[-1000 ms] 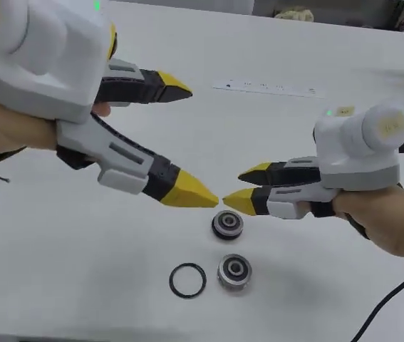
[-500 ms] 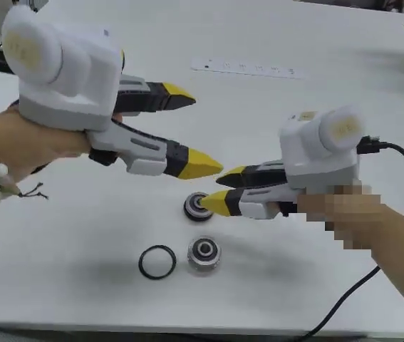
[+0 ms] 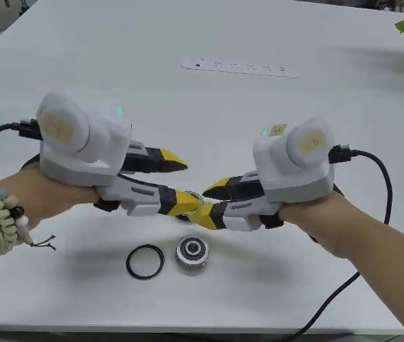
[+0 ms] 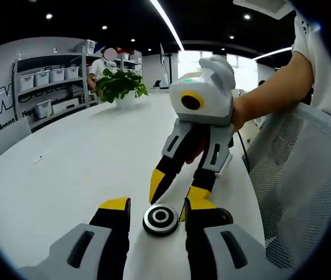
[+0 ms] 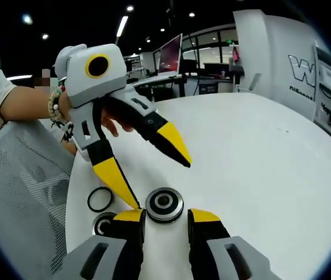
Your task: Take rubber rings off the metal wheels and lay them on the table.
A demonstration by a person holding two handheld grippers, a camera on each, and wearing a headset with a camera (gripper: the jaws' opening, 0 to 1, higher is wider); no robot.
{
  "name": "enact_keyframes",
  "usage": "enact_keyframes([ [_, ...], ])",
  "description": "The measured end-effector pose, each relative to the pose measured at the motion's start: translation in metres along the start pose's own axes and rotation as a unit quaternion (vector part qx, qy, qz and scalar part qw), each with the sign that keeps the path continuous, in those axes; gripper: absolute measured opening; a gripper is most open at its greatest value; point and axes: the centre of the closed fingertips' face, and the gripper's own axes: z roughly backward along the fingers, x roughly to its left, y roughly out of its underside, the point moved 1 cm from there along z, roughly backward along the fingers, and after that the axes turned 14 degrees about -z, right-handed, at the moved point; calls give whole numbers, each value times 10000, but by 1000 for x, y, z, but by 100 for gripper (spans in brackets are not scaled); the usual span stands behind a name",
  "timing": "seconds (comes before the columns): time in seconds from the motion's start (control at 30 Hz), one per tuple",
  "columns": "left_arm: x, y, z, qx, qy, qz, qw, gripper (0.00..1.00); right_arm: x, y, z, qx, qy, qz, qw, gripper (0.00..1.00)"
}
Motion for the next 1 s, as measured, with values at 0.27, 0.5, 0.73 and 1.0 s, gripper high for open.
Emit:
enact_keyframes([
  [0.27, -1, 16, -2, 164, -13, 241, 9996, 25, 0, 4, -3, 93, 16, 114, 9999, 24],
  [0.5, -1, 19, -7, 315, -27, 125, 9994, 13, -2, 7, -2, 120, 41, 144, 9998, 21],
  [0.73, -1, 17, -4, 278, -62, 120, 9995, 13, -3, 8, -2, 133, 39, 164, 9998, 19],
  [1.0, -3, 19, -5, 300, -65, -85, 9995, 7, -6, 11, 1, 216, 104, 302, 9993, 6],
])
